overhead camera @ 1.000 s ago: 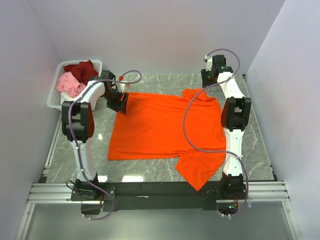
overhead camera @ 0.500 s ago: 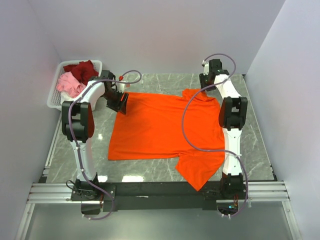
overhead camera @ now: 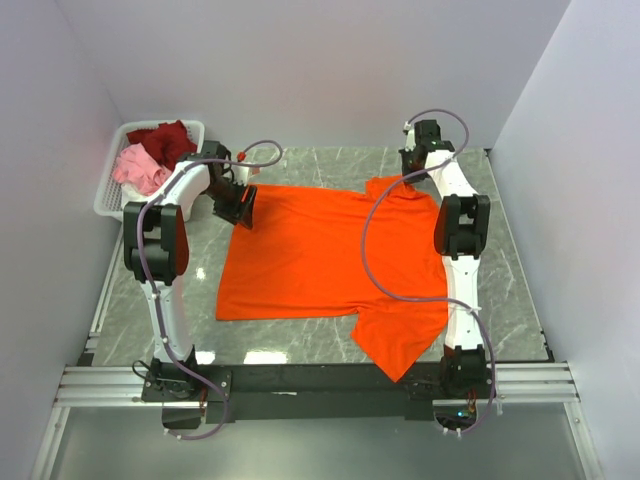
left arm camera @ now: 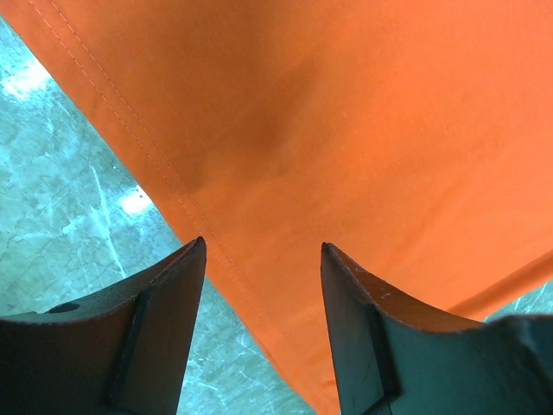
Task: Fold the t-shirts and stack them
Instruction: Flatten the tshirt out
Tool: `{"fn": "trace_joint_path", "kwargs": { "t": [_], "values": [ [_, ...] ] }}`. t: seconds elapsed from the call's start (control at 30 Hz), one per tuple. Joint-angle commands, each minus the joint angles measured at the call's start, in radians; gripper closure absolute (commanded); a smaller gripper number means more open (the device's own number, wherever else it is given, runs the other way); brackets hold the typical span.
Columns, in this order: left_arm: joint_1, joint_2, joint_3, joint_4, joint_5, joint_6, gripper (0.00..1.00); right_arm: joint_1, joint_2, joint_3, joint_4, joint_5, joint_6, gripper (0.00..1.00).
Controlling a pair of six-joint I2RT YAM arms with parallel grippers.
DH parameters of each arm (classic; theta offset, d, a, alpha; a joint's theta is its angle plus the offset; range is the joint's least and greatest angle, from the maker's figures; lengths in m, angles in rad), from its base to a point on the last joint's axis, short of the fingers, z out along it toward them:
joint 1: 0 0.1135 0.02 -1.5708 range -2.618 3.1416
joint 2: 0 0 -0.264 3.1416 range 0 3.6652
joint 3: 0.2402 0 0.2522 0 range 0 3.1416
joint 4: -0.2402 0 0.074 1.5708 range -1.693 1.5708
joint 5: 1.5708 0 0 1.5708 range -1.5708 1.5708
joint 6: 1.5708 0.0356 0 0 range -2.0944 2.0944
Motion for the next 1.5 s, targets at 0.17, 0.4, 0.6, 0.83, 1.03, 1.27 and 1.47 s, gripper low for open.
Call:
{"fn": "trace_joint_path", "kwargs": {
  "t": [0.17,0.4,0.6,0.83,1.03,1.27,1.47],
  "values": [
    [0.0,0.031,0.046,-0.015,0.034,-0.018,0.39,-0.006,-0.095,-0.079,0.215,0.102,0.016,1.0],
    [0.002,0.047,0.06,-0.012,0.037,-0.031,0.39,0.01,-0.052,-0.021,0.258,0.111,-0.016,1.0],
    [0.009,0.056,0.066,-0.002,0.056,-0.055,0.38,0.036,-0.058,-0.021,0.322,0.094,-0.111,0.91],
    [0.034,0.073,0.122,0.027,0.076,-0.101,0.38,0.054,-0.071,-0.004,0.399,0.199,-0.23,0.48],
    [0.043,0.077,0.224,0.136,0.088,-0.15,0.38,0.028,-0.271,-0.119,0.384,0.211,-0.308,0.42],
    [0.04,0.206,0.412,0.13,0.053,-0.16,0.38,0.005,-0.427,-0.19,-0.046,0.059,-0.456,0.4],
    [0.031,0.249,0.406,0.13,0.033,-0.135,0.4,-0.007,-0.379,-0.217,-0.359,-0.005,-0.536,0.4]
  ]
}}
